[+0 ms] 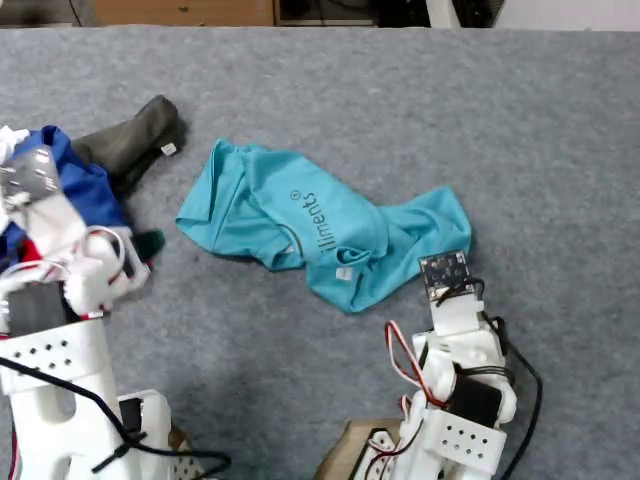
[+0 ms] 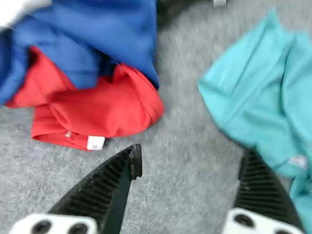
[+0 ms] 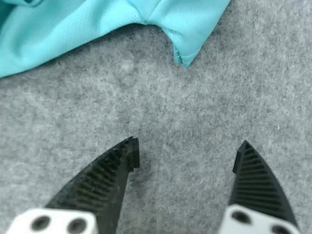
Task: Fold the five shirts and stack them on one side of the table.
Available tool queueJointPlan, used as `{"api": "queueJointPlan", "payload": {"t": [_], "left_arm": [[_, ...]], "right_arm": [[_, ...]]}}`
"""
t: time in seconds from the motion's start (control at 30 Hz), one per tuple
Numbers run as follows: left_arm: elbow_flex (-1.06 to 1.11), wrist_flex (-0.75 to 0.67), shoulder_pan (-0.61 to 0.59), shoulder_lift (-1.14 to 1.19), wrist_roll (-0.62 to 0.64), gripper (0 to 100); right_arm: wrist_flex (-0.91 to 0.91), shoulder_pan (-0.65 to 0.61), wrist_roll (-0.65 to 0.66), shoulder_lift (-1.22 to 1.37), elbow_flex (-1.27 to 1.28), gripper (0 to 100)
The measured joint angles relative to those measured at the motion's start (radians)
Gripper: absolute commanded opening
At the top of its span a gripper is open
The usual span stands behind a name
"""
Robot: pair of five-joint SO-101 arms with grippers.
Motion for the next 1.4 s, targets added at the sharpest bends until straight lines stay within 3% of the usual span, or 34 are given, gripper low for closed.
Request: {"api": "queueJointPlan", "payload": {"t": [0.57,0.73,1.07,1.23,1.4], "left_arm": [[-0.895,0.213,-0.017,0.87,0.021,34],[-0.994,0.192,-0.026,1.108,0.021,33],[-1.069,-0.061,-0.124,1.531,0.025,19],[-1.097,-0.109,-0.166,1.61,0.026,3],[-1.132,-0.106,-0.216,1.622,0.028,2]], "right_arm": [[0.0,0.0,0.0,0.0,0.0,31.6],[0.0,0.0,0.0,0.0,0.0,31.6],[0.0,-0.015,0.0,0.0,0.0,31.5],[0.0,-0.015,0.0,0.0,-0.026,31.5],[0.009,-0.015,0.0,0.0,-0.147,31.4]]}}
